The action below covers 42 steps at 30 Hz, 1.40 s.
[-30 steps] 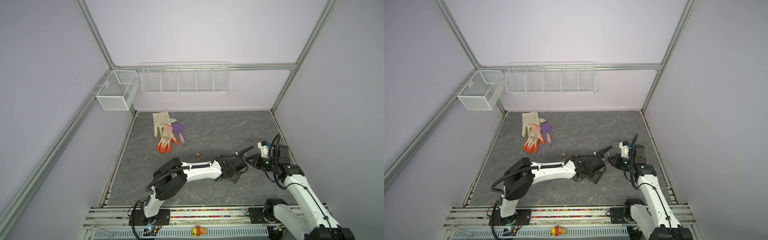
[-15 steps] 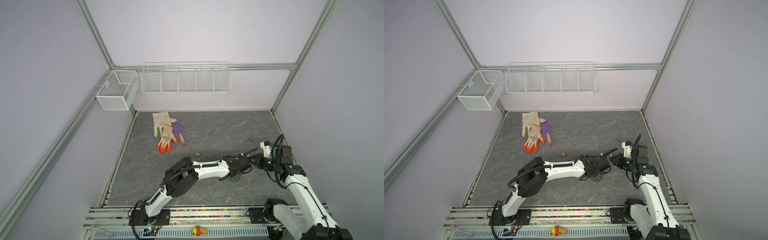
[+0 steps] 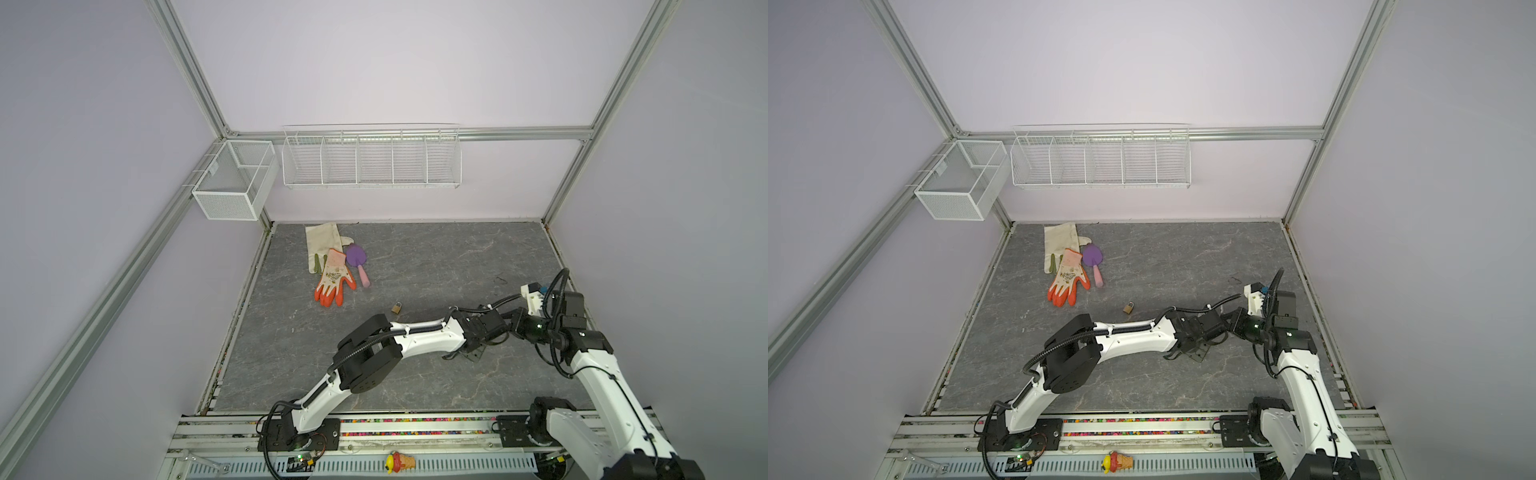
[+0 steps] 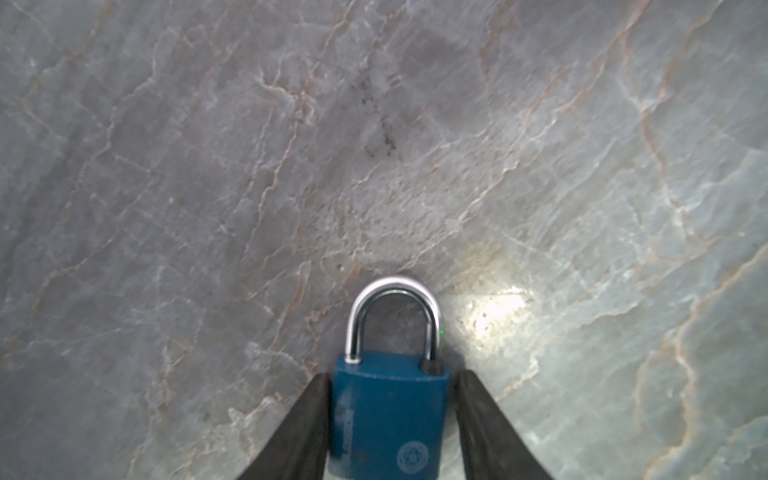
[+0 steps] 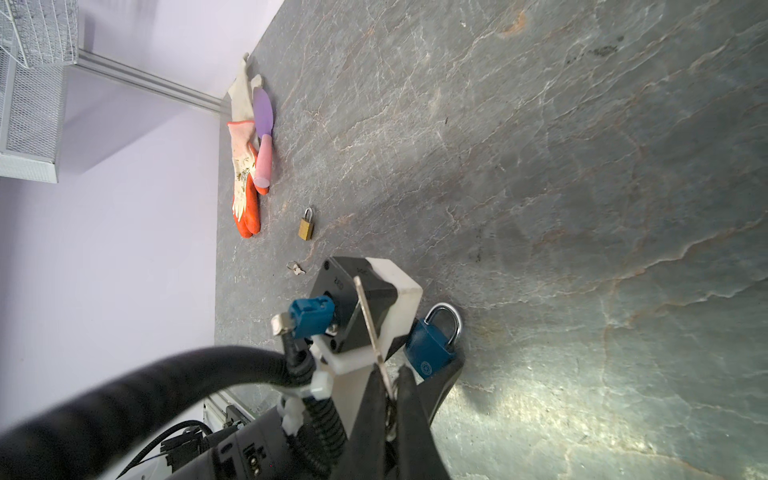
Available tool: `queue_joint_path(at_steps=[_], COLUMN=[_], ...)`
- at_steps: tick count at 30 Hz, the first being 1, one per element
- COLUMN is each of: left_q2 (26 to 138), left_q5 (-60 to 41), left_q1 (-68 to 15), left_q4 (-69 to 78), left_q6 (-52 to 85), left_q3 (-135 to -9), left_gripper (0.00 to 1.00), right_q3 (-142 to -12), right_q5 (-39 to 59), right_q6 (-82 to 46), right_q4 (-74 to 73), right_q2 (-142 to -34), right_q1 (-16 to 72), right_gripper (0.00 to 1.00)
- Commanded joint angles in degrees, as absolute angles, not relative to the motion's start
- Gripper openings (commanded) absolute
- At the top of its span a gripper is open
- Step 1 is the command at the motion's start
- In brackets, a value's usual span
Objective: Unlock with the key
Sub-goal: 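Lift the blue padlock with the left gripper and draw it back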
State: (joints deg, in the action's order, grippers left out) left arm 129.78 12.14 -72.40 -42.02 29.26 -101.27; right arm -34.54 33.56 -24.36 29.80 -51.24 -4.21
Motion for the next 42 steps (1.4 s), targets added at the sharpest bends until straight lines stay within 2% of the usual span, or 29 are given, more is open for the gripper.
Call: queue_joint_path(at_steps=[1, 6, 10, 12, 15, 18, 21, 23, 33, 37, 42], left_q2=[132.55, 132.49, 132.9, 132.61, 131.78, 130.0, 127.13, 124.49, 102.11, 92.42, 83.87], left_q5=[12.65, 12.77, 13.11, 13.35, 14.12, 14.18, 14.45, 14.93, 15.55, 16.54, 23.61], left_q1=[-72.62, -72.61, -72.6, -72.6, -72.64, -72.61, -72.45, -72.21, -68.42, -65.71, -65.04], left_q4=[-46.17, -46.76, -47.06, -46.85, -47.08, -47.0, -46.09, -45.24, -35.98, -33.46, -32.26], left_q6=[29.51, 29.92, 30.84, 31.52, 32.4, 33.31, 34.72, 35.98, 48.74, 55.14, 59.51], left_q3=[-101.22, -100.05, -99.85, -99.85, -100.1, -100.37, -99.42, -97.85, -78.04, -70.61, -66.45], left_gripper=[0.45, 0.42, 0.35, 0.27, 0.24, 0.14, 0.09, 0.0, 0.0, 0.0, 0.0], right_q3=[-34.81, -34.67, -34.64, -34.98, -35.4, -36.08, -36.98, -37.64, -41.05, -40.1, -36.28], right_q5=[33.91, 33.71, 33.92, 33.8, 33.03, 32.07, 31.61, 31.12, 30.71, 29.53, 30.04], right_q6=[-22.67, -22.68, -22.87, -22.9, -22.44, -22.41, -22.65, -22.81, -22.25, -26.21, -35.19], right_q4=[31.74, 31.9, 31.73, 32.42, 33.78, 35.52, 37.04, 38.1, 41.16, 37.54, 27.77], right_q2=[-50.23, -50.11, -50.06, -50.01, -49.58, -49.64, -49.81, -49.91, -51.38, -51.5, -51.46], right_q1=[-4.23, -4.38, -4.31, -4.33, -4.35, -4.36, -4.29, -4.21, 0.2, 6.61, 16.0], right_gripper=[0.06, 0.06, 0.06, 0.06, 0.06, 0.06, 0.06, 0.06, 0.07, 0.07, 0.07])
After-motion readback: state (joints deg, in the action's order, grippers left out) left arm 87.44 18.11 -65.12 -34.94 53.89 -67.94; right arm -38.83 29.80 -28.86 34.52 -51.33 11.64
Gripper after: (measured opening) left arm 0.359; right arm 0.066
